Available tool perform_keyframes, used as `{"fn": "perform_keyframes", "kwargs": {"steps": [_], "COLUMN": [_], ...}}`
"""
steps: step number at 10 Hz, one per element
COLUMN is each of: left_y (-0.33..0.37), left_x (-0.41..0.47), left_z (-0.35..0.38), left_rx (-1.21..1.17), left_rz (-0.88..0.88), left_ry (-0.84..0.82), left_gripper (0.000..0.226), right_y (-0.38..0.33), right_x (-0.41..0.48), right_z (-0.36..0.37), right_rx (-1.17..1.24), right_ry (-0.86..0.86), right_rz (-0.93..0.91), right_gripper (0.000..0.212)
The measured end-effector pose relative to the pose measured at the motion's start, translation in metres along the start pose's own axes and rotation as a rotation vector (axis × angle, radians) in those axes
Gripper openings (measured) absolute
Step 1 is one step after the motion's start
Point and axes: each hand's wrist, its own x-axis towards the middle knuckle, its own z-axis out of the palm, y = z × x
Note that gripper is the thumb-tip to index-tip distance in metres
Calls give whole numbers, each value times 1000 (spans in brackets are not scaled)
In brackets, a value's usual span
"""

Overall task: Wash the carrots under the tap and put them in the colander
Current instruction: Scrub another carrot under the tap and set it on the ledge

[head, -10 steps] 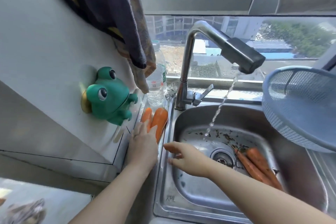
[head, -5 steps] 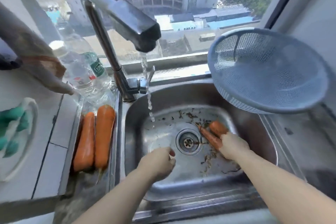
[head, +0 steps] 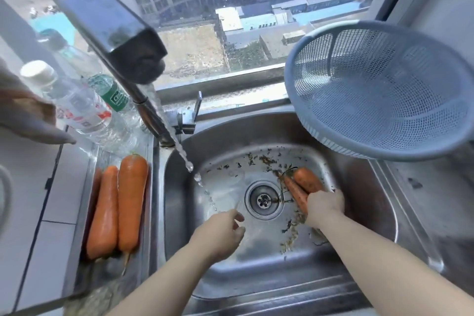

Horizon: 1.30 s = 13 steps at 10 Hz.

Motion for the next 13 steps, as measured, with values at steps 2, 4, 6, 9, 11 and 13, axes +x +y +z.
{"fn": "perform_keyframes", "kwargs": {"steps": [2,4,6,9,11,13], "left_y": [6,0,-8,-12,-4,-15], "left_x": [-9,-24,-50,-57,-48,-35], "left_z": [-13,-34,-48,-36,-26,-22], "left_rx": [-73,-169,-398,-877,-881,-906], "left_rz": [42,21,159,143,36,-17], "left_ry": [-8,3,183,277,266,242], "left_gripper": [36,38,63,30,33,43], "right_y": [-31,-61,-104,-165,-198,-196], "right_x": [-43,-75,-92,-72,-44,-29], "right_z": [-105,-172,-195,-165,-142,-157], "right_rx": [-43,160,512,1006,1371,1789], "right_ry": [-127,151,281,354,538,259], "right_rz": [307,179,-135,-230,75,119], "right_gripper": [49,57,45,35,5,26]}}
